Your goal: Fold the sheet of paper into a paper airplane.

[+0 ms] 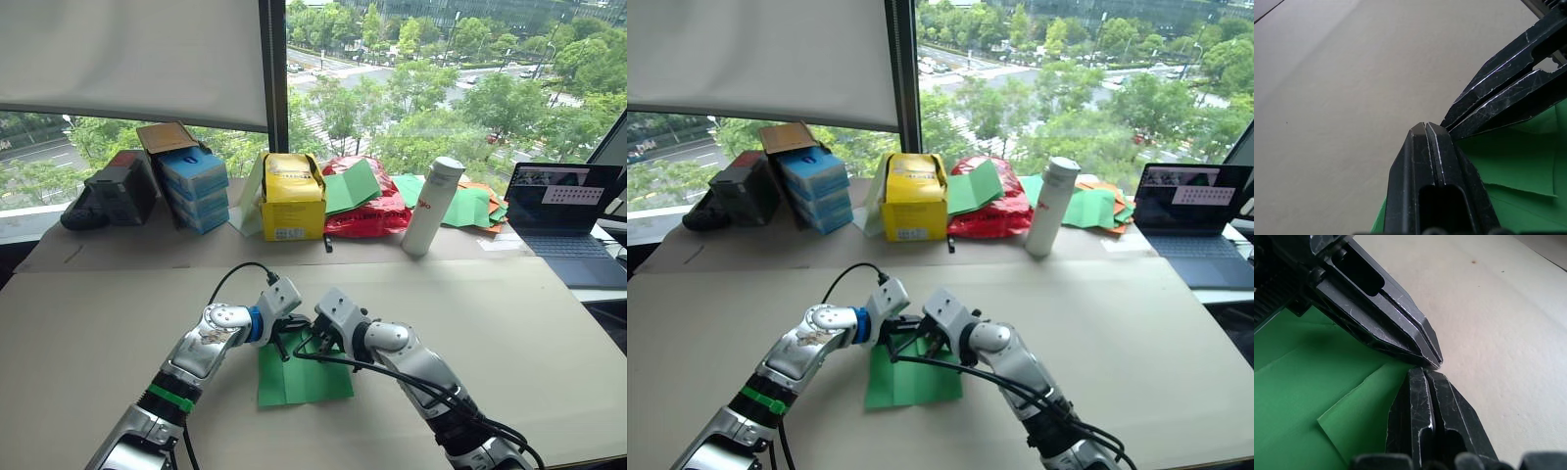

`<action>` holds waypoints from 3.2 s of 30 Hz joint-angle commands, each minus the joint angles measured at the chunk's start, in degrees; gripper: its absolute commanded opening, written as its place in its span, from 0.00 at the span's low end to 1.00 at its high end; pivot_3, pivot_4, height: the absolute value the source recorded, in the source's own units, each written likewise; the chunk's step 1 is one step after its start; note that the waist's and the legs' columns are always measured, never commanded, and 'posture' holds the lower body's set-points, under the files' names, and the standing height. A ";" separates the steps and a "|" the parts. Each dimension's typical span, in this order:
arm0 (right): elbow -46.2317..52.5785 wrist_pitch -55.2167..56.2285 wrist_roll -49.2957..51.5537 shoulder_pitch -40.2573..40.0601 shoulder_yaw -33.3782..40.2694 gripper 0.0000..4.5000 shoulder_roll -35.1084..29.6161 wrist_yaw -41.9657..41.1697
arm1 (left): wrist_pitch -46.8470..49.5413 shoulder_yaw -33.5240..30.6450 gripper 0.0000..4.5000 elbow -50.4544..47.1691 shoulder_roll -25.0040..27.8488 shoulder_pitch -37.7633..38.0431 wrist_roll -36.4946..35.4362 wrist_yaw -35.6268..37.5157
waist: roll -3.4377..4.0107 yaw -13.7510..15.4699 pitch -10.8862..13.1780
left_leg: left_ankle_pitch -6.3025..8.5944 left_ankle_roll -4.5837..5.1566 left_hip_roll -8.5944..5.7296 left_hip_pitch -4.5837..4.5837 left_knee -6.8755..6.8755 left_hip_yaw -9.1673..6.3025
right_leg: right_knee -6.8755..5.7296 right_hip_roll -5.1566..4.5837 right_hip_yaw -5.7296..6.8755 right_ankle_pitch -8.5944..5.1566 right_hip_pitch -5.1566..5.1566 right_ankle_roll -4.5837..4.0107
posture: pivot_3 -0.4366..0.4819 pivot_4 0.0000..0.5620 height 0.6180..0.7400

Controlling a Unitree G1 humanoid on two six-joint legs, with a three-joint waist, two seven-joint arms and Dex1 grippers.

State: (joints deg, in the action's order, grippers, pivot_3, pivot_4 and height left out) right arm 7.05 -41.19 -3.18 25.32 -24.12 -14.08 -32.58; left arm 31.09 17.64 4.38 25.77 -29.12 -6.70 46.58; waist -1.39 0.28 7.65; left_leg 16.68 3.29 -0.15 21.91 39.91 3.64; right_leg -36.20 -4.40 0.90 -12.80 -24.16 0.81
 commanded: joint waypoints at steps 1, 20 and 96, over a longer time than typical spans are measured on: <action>-0.33 -3.81 0.30 -3.60 -1.37 0.01 -2.07 -1.20 | 0.95 0.14 0.00 0.08 0.96 1.29 1.08 0.07 | 0.00 0.03 -0.03 | 0.01 0.01 0.00 0.00 0.00 0.00 | 0.00 -0.01 0.00 0.00 0.00 0.00 | 0.48 0.27 1.00; 6.78 -7.27 2.06 -10.11 -0.13 0.01 -6.78 -1.16 | 0.97 0.10 0.00 -0.20 0.68 1.78 0.88 0.22 | 0.00 0.21 -0.13 | 0.03 0.05 0.00 0.00 -0.02 -0.01 | 0.06 -0.03 -0.05 0.00 0.02 0.00 | 0.48 0.27 1.00; 13.07 11.73 18.21 -10.08 8.28 0.00 -10.63 -11.44 | 29.85 -32.52 0.79 -22.46 -4.22 20.66 -34.37 -17.89 | -0.11 0.42 0.05 | -0.10 -0.29 -0.02 0.24 -0.12 -0.13 | 0.18 -0.69 0.04 0.01 -0.19 -0.03 | 0.48 0.27 1.00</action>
State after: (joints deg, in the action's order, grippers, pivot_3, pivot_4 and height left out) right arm 18.60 -30.37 13.95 14.57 -17.23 -24.92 -43.74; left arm 62.36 -15.75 -17.66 21.95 -8.14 -40.73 28.56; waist -1.50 0.70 7.70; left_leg 16.64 3.10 -0.17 22.17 39.79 3.51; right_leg -36.02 -5.10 0.94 -12.79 -24.35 0.78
